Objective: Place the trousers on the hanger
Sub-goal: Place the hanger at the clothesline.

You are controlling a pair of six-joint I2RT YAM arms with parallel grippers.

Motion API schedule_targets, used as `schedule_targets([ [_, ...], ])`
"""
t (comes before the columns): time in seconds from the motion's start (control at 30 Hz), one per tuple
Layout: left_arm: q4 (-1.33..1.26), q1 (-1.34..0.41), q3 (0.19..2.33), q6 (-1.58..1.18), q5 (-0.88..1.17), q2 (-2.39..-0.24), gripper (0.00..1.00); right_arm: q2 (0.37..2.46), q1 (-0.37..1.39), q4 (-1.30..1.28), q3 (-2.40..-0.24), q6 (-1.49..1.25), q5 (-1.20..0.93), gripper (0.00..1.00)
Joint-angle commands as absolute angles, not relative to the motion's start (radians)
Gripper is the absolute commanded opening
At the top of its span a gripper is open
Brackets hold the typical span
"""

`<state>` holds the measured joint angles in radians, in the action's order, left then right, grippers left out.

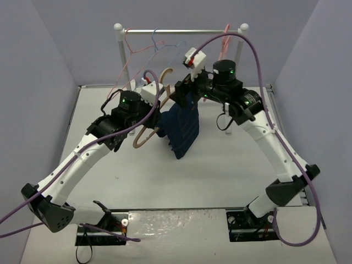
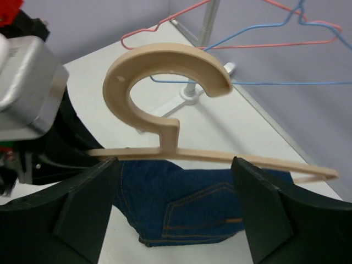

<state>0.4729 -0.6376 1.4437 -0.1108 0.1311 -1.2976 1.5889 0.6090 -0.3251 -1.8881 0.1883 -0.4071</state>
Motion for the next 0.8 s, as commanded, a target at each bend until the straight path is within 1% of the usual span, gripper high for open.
schedule_targets([
  [0.0, 0.291, -0.641, 1.588, -0.104, 0.08, -1.287, 0.0, 1.351, 0.601, -0.238, -1.795, 0.159, -0.207, 0.87],
  [0.07, 0.313, -0.641, 1.652, -0.108, 0.065, -1.324, 0.0, 1.299, 0.6, -0.238, -1.743, 0.144, -0.142, 0.89],
  [0.2, 0.383, -0.64, 1.831, -0.118, 0.053, -1.419, 0.0, 1.136, 0.597, -0.241, -1.636, 0.1, 0.053, 0.94],
  [0.3, 0.47, -0.634, 2.024, -0.109, 0.024, -1.542, 0.0, 1.062, 0.598, -0.252, -1.577, 0.074, 0.126, 0.99],
  [0.37, 0.519, -0.627, 2.155, -0.111, 0.012, -1.629, 0.0, 1.025, 0.598, -0.263, -1.551, 0.054, 0.162, 1.0],
  [0.47, 0.514, -0.607, 2.306, -0.148, 0.045, -1.76, 0.0, 0.963, 0.599, -0.272, -1.502, 0.01, 0.193, 1.0],
  [0.63, 0.6, -0.589, 2.627, -0.184, 0.073, -1.985, 0.0, 0.899, 0.599, -0.33, -1.482, -0.047, 0.224, 1.0],
  [0.7, 0.605, -0.589, 2.698, -0.187, 0.074, -2.057, 0.0, 0.877, 0.599, -0.352, -1.476, -0.057, 0.243, 1.0],
  [0.77, 0.576, -0.584, 2.712, -0.19, 0.072, -2.094, 0.0, 0.859, 0.598, -0.362, -1.468, -0.057, 0.269, 1.0],
])
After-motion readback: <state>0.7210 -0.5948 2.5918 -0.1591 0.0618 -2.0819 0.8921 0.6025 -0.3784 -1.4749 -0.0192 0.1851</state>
